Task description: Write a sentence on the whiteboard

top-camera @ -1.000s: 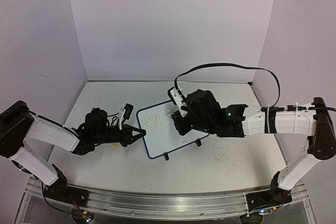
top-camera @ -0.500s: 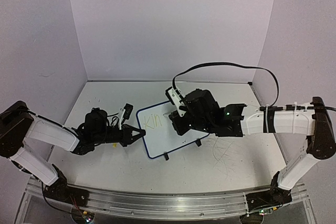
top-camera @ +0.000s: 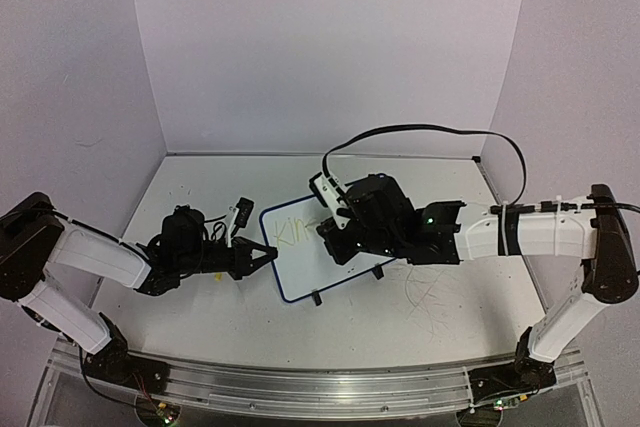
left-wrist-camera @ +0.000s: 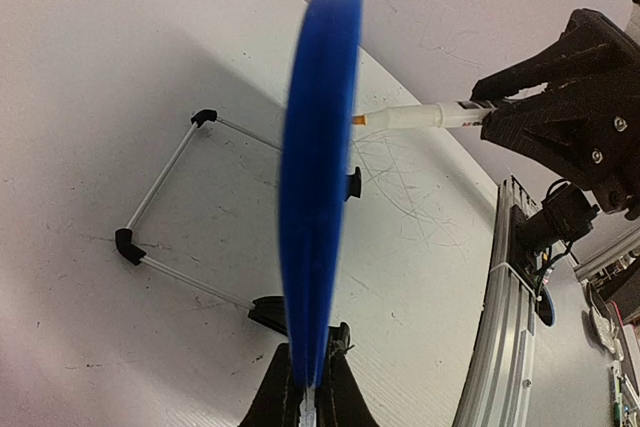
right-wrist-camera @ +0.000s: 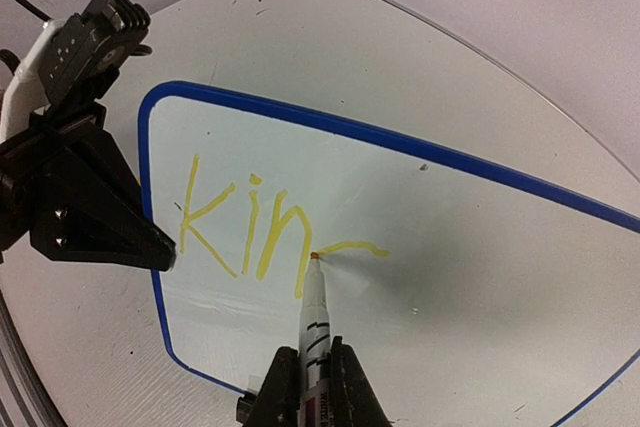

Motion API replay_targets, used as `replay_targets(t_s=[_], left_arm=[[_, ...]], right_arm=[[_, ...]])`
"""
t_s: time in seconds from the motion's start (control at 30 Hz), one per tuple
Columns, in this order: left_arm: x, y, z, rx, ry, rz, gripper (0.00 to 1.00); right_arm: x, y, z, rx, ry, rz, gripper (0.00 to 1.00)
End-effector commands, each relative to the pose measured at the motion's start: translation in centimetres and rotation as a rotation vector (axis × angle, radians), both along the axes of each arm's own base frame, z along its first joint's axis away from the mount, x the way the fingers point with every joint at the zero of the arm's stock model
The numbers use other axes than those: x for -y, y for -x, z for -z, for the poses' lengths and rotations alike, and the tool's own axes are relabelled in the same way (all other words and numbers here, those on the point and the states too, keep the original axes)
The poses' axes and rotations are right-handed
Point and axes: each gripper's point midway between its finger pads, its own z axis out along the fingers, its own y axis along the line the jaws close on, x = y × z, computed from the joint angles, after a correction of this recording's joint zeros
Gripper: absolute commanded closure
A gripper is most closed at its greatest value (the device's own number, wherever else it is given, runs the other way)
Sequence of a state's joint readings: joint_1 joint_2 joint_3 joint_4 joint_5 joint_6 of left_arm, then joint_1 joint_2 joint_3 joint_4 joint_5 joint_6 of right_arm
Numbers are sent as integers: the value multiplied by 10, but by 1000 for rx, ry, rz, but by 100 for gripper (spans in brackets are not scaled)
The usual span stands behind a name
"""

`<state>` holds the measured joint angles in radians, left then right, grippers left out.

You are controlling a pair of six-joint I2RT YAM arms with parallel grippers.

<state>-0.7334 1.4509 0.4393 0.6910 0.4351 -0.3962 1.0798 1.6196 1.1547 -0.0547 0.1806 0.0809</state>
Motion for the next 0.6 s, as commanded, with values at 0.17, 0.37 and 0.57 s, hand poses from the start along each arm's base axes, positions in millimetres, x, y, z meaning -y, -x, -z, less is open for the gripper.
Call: replay_targets(t_s=[0.17, 0.37, 0.57], left_arm=[[1, -3, -8, 17, -2, -5, 100], [1, -3, -9, 18, 1, -5, 100], [2, -3, -9, 17, 3, -4, 100]], right_arm=[[10, 6, 16, -28, 37, 11, 100], [20, 1, 10, 3, 44, 54, 100], [21, -11, -12, 72, 8, 106, 100]])
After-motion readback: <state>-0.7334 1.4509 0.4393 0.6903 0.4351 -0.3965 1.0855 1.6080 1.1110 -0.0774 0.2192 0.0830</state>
